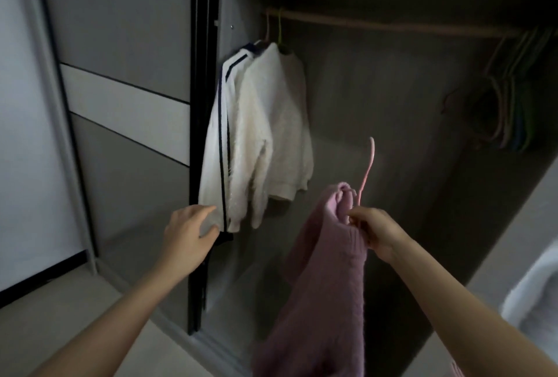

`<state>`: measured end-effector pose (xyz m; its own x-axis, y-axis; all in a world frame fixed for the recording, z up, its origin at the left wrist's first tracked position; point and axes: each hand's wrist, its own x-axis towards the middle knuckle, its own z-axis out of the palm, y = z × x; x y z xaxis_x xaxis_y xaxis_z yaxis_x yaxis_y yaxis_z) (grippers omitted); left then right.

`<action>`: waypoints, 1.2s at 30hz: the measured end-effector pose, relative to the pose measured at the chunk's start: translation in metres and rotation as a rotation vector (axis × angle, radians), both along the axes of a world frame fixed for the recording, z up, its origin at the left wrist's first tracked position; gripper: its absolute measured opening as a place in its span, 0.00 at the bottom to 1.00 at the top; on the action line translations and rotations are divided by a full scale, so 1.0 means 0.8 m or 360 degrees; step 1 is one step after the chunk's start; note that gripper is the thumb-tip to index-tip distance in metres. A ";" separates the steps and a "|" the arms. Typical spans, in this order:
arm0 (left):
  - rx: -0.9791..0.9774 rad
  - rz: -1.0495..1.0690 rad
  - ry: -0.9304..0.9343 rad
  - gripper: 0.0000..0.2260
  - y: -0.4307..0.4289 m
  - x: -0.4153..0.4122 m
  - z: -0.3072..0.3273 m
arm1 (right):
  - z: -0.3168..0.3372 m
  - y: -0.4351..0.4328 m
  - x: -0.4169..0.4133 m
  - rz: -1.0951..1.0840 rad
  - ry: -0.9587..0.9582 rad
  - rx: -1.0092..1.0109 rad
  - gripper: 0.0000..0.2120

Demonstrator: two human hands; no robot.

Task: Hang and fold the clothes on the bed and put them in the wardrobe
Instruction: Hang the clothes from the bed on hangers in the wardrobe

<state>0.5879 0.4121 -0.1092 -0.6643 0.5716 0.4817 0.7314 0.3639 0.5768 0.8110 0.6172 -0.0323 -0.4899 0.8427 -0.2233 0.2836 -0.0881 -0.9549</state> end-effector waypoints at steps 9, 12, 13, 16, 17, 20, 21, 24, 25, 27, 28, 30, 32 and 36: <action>0.0270 -0.0074 0.0238 0.15 0.135 -0.157 0.056 | 0.064 0.101 -0.119 -0.0022 0.0466 0.0275 0.07; 0.0378 -0.0036 0.0445 0.23 0.187 -0.212 0.098 | 0.090 0.139 -0.169 -0.0065 0.0535 0.0315 0.07; 0.0421 -0.0036 0.0505 0.26 0.203 -0.226 0.111 | 0.100 0.150 -0.182 -0.0063 0.0550 0.0329 0.07; 0.0489 0.0023 0.0735 0.26 0.253 -0.271 0.158 | 0.132 0.189 -0.213 -0.0099 0.0585 0.0455 0.06; 0.0508 0.0061 0.0801 0.25 0.266 -0.283 0.173 | 0.140 0.199 -0.220 -0.0108 0.0585 0.0492 0.06; 0.0540 0.0194 0.0948 0.21 0.299 -0.323 0.209 | 0.167 0.227 -0.251 -0.0137 0.0561 0.0648 0.11; 0.0542 0.0229 0.1002 0.22 0.308 -0.335 0.219 | 0.177 0.234 -0.262 -0.0153 0.0547 0.0714 0.12; 0.0545 0.0327 0.1186 0.23 0.331 -0.367 0.245 | 0.209 0.253 -0.292 -0.0212 0.0520 0.0922 0.12; 0.0547 0.0362 0.1232 0.23 0.338 -0.377 0.250 | 0.220 0.260 -0.302 -0.0231 0.0493 0.0988 0.11; 0.0546 0.0410 0.1249 0.25 0.348 -0.394 0.255 | 0.240 0.273 -0.325 -0.0249 0.0430 0.1090 0.13; 0.0537 0.0424 0.1262 0.27 0.352 -0.400 0.254 | 0.249 0.280 -0.336 -0.0258 0.0407 0.1122 0.14; 0.0474 0.0460 0.1361 0.26 0.356 -0.407 0.247 | 0.262 0.297 -0.362 -0.0286 0.0405 0.1148 0.15; 0.0372 0.0511 0.1450 0.28 0.359 -0.411 0.240 | 0.273 0.313 -0.391 -0.0302 0.0434 0.1149 0.10; 0.0375 0.0666 0.1590 0.29 0.368 -0.421 0.234 | 0.290 0.333 -0.435 -0.0286 0.0387 0.1141 0.07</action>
